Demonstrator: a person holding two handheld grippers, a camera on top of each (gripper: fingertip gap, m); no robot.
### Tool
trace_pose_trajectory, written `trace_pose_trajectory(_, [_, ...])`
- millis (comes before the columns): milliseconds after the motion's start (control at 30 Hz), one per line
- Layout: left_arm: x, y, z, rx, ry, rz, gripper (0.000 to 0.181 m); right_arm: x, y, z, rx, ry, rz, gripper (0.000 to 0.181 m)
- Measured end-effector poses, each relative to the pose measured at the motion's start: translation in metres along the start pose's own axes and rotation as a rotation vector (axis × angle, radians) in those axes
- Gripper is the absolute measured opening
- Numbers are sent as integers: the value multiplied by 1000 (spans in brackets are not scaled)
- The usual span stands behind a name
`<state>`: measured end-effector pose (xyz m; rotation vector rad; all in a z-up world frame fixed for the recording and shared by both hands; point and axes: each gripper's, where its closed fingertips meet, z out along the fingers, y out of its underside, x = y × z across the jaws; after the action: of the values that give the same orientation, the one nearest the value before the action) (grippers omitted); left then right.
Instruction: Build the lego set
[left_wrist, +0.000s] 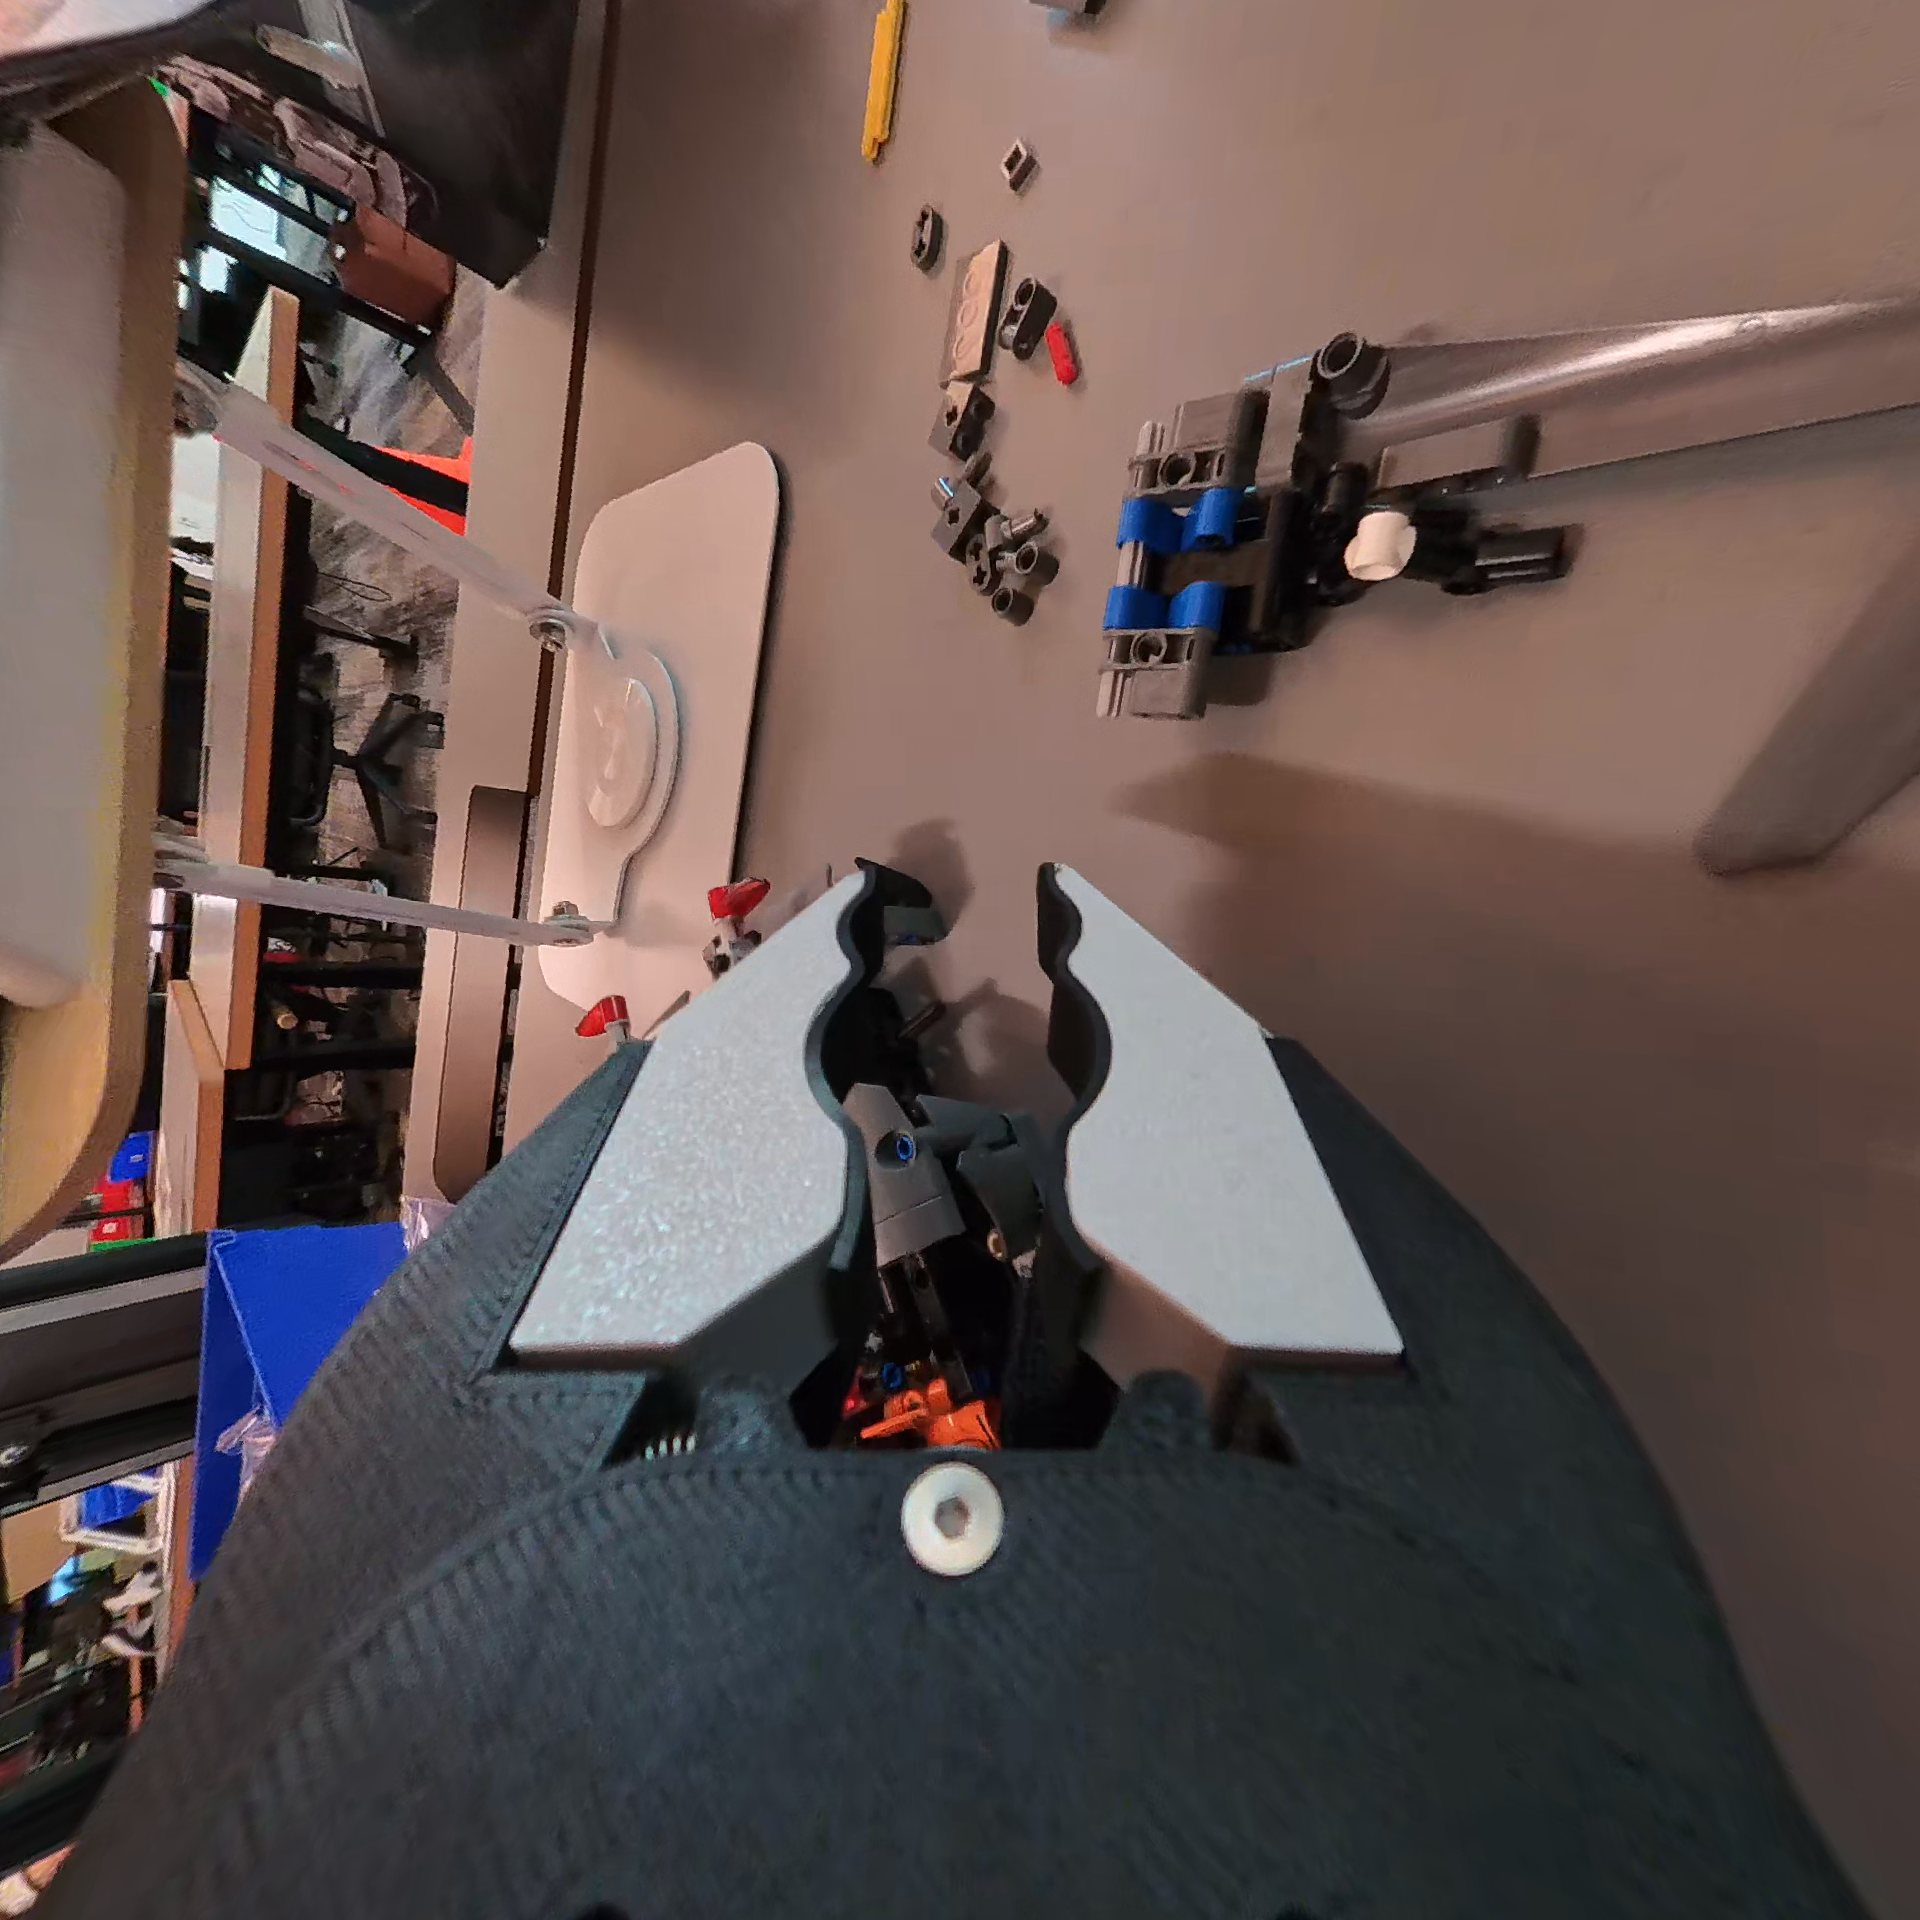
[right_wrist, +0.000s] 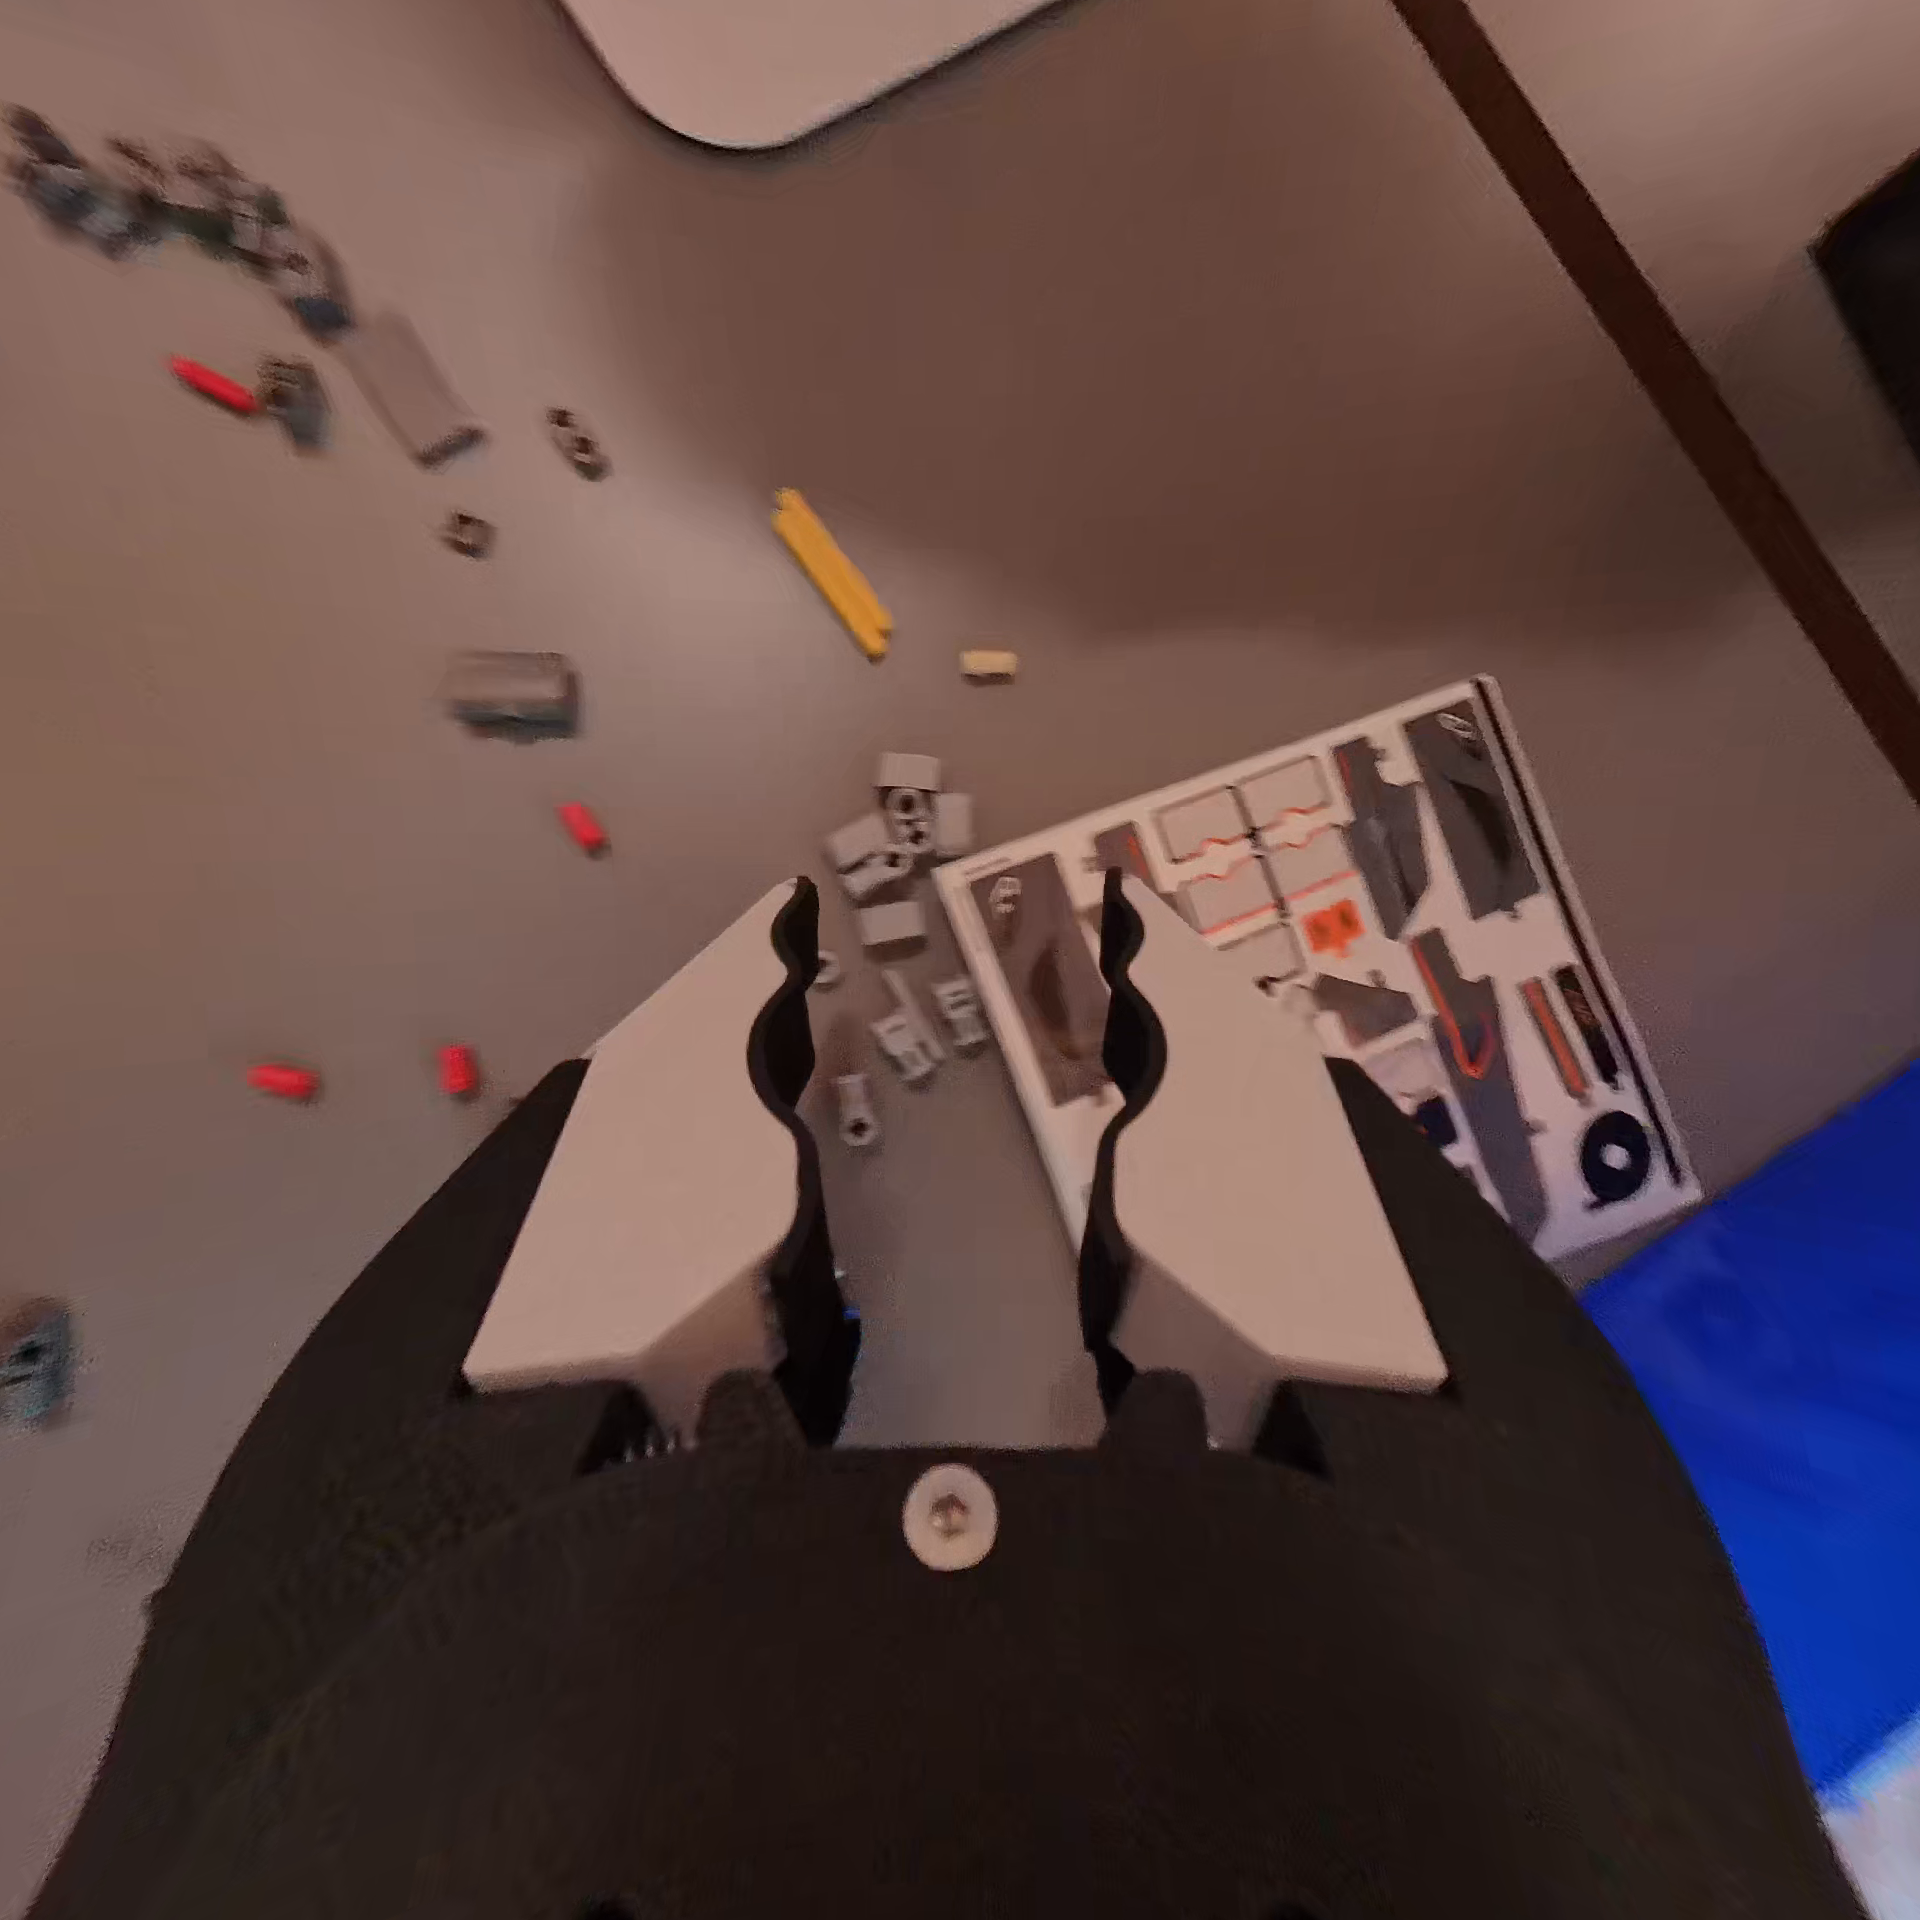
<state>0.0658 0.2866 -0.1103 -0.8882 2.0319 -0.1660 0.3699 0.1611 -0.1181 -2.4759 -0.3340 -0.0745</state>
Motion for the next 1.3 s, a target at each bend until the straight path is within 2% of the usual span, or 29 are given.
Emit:
trace_pose_trajectory(133, [0, -2, 0, 5, 0, 0, 27, 36, 19, -1, -52, 51, 73, 49])
trace_pose_trajectory(267, [1, -2, 0, 1, 2, 9, 26, 29, 49, -3, -133, -40, 30, 56])
trace_pose_trajectory(433, [3, -7, 0, 10, 8, 21, 26, 21, 64, 0, -157, 8, -108, 42])
trace_pose_trajectory(667, [5, -9, 3, 8, 7, 41, 26, 32, 59, 3, -135, 119, -175, 0])
trace_pose_trajectory(900, [5, -9, 3, 11, 6, 44, 25, 55, 22, -37, -37, 189, -157, 0])
trace_pose_trajectory(1033, [5, -7, 4, 2, 7, 46, 25, 72, 11, -49, -24, 242, -145, 0])
trace_pose_trajectory(1133, [5, -7, 4, 2, 7, 46, 25, 76, 18, -48, -58, 231, -133, 0])
trace_pose_trajectory(1300, [8, -6, 5, -3, 19, 53, 25, 65, 47, -29, -133, 118, -87, 0])
